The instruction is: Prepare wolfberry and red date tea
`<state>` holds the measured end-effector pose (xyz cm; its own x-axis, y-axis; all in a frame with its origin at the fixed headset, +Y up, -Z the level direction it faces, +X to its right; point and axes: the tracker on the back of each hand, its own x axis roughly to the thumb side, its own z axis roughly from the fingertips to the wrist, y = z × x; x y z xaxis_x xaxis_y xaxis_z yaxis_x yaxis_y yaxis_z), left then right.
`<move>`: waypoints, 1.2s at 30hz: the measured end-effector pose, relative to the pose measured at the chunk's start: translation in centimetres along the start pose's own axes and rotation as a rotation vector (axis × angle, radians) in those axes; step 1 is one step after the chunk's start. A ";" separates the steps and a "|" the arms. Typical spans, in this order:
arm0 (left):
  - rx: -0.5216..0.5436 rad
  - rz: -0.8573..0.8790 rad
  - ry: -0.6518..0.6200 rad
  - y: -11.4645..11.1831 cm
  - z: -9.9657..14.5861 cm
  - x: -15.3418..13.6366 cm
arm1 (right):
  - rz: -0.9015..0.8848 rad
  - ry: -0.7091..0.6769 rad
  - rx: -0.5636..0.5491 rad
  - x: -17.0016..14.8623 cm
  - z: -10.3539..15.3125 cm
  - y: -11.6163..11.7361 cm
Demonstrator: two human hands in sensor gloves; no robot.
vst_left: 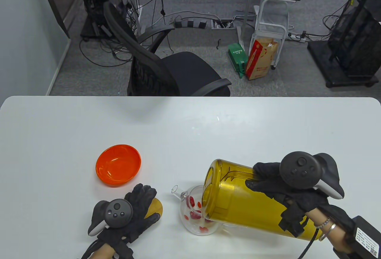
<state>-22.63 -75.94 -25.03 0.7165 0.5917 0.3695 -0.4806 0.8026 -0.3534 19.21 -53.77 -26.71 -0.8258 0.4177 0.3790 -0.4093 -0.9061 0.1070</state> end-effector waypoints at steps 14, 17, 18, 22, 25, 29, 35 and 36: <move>-0.003 -0.001 0.000 0.0 0.0 0.0 | 0.019 -0.004 0.011 0.5 -0.4 -0.1; -0.004 -0.001 -0.001 0.0 0.0 0.0 | 0.021 -0.004 0.011 0.5 -0.4 -0.1; -0.005 -0.001 -0.001 0.0 0.0 0.0 | 0.022 -0.004 0.011 0.6 -0.4 -0.1; -0.006 -0.002 -0.001 -0.1 0.0 0.0 | 0.027 -0.005 0.012 0.7 -0.4 -0.1; -0.006 -0.002 -0.001 -0.1 0.0 0.0 | 0.031 -0.008 0.011 0.7 -0.4 -0.1; -0.010 -0.003 0.000 -0.1 0.0 0.0 | 0.032 -0.008 0.011 0.8 -0.4 -0.1; -0.011 -0.004 0.000 -0.1 -0.1 0.0 | 0.029 -0.006 0.010 0.8 -0.4 -0.1; -0.011 -0.004 0.000 -0.2 -0.1 0.0 | 0.029 -0.005 0.010 0.8 -0.3 -0.1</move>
<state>-22.51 -76.05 -25.01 0.7187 0.5881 0.3708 -0.4716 0.8043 -0.3616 18.47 -53.38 -26.75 -0.8352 0.3911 0.3865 -0.3815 -0.9184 0.1051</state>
